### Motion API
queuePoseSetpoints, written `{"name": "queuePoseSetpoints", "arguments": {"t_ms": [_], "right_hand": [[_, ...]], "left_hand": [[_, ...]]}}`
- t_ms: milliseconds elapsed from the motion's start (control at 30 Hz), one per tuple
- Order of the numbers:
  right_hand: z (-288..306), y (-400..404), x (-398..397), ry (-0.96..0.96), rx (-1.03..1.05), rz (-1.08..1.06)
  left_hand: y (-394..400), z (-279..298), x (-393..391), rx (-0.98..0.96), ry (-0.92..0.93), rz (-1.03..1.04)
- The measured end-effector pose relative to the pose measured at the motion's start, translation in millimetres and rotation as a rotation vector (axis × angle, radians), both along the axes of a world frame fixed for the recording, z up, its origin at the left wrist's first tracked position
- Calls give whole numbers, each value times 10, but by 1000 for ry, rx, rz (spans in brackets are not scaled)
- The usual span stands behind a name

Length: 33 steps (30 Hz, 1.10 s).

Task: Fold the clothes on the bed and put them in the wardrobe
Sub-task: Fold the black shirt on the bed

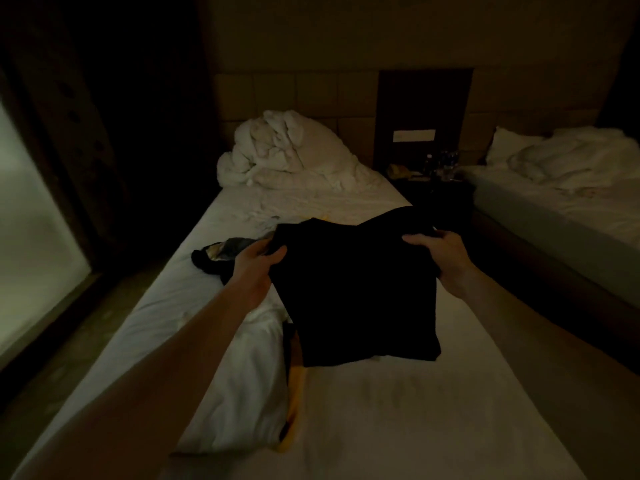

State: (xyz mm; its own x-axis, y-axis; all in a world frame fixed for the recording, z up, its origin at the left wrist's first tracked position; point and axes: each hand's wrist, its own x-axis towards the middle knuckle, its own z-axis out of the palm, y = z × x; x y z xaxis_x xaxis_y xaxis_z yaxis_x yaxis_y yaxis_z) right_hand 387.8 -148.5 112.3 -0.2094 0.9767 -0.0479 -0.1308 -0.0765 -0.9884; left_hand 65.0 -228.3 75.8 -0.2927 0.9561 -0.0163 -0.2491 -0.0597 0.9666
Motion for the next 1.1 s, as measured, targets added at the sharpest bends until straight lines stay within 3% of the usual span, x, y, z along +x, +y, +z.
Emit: {"name": "queuePoseSetpoints", "arguments": {"t_ms": [333, 600, 700, 867, 1100], "right_hand": [[274, -798, -628, 110, -60, 240], [-259, -968, -1665, 156, -246, 527], [-508, -798, -1948, 83, -331, 543], [-1028, -359, -2262, -71, -367, 463], [-1831, 304, -2440, -541, -149, 360]], "left_hand": [[-1330, 563, -416, 80, -32, 205], [-1859, 431, -1346, -45, -4, 377], [-1709, 199, -1661, -114, 64, 343], [-1082, -360, -1972, -276, 353, 375], [-306, -1257, -2243, -409, 615, 349]]}}
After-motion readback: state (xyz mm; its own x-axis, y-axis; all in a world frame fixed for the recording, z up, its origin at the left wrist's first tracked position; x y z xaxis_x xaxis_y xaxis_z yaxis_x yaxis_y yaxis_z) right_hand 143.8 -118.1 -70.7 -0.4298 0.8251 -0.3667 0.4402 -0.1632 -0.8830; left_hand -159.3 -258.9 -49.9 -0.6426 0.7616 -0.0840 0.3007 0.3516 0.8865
